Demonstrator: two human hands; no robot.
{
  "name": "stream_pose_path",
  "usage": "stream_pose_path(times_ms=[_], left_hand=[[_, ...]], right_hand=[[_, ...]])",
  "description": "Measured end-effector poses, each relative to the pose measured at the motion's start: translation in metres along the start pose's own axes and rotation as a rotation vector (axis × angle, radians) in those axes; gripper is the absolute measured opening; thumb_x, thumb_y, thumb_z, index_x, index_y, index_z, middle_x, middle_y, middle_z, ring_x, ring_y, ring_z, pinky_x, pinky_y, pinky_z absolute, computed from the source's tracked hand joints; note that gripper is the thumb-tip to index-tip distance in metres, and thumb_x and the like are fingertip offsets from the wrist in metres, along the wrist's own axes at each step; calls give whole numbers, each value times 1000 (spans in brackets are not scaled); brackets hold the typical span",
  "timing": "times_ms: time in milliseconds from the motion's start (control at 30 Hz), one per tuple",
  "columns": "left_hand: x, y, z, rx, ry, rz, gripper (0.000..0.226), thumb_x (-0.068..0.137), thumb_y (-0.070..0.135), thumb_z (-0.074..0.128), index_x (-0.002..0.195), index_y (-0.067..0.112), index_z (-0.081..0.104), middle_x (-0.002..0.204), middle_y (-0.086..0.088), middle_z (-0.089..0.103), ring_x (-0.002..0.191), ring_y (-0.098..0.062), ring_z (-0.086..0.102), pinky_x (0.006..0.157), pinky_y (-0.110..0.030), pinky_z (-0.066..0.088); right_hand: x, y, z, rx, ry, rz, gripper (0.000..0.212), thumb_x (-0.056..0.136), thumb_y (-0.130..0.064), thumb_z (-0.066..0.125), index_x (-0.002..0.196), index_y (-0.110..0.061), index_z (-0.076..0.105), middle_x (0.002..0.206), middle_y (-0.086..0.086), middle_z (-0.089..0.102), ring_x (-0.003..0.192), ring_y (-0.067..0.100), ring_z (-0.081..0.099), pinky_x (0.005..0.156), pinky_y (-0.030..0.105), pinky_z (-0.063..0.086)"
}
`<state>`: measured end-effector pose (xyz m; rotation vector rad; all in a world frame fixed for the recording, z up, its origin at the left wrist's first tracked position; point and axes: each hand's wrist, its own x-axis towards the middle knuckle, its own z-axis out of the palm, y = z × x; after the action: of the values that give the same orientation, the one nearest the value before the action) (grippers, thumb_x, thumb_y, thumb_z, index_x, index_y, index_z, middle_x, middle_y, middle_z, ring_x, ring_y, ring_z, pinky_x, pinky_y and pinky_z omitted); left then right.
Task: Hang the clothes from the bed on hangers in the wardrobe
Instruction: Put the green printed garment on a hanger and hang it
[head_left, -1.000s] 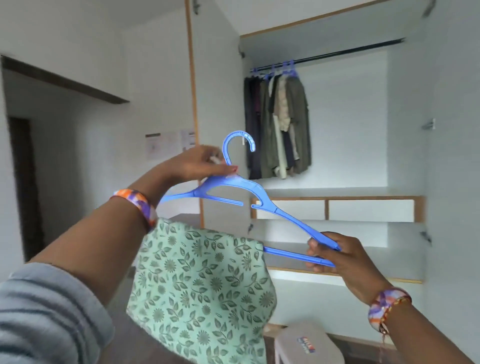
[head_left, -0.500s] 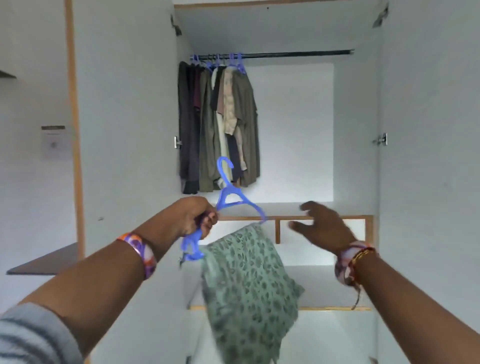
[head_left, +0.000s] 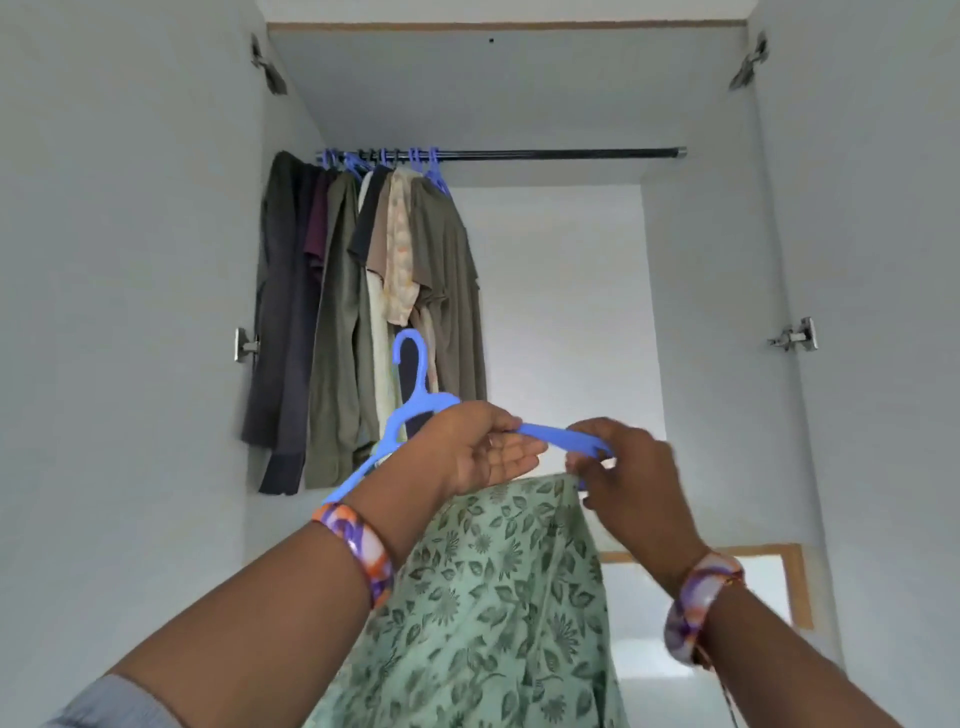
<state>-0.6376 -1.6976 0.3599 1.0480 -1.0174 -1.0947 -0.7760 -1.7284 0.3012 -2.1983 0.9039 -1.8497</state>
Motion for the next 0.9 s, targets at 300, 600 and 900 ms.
stream_pose_path(times_ms=[300, 600, 900], left_hand=[[110, 97, -33, 845, -25, 636, 10, 92, 9, 54, 89, 7, 64, 77, -5, 71, 56, -8, 62, 48, -17, 48], [285, 224, -168, 1665, 739, 1083, 16, 88, 30, 53, 98, 27, 66, 101, 11, 65, 101, -16, 59, 82, -33, 50], [392, 387, -227, 1312, 1016, 1312, 53, 81, 53, 60, 119, 16, 59, 119, -5, 60, 113, -25, 50, 87, -36, 44]], right_hand=[[182, 54, 19, -48, 468, -65, 25, 84, -8, 62, 107, -15, 69, 88, 14, 69, 84, 35, 62, 81, 35, 45], [424, 44, 92, 61, 673, -184, 28, 82, -4, 63, 109, -10, 69, 100, 19, 69, 83, 25, 60, 92, 35, 50], [647, -6, 168, 204, 618, -43, 33, 76, 5, 53, 104, -6, 68, 110, 24, 62, 95, 43, 62, 86, 51, 52]])
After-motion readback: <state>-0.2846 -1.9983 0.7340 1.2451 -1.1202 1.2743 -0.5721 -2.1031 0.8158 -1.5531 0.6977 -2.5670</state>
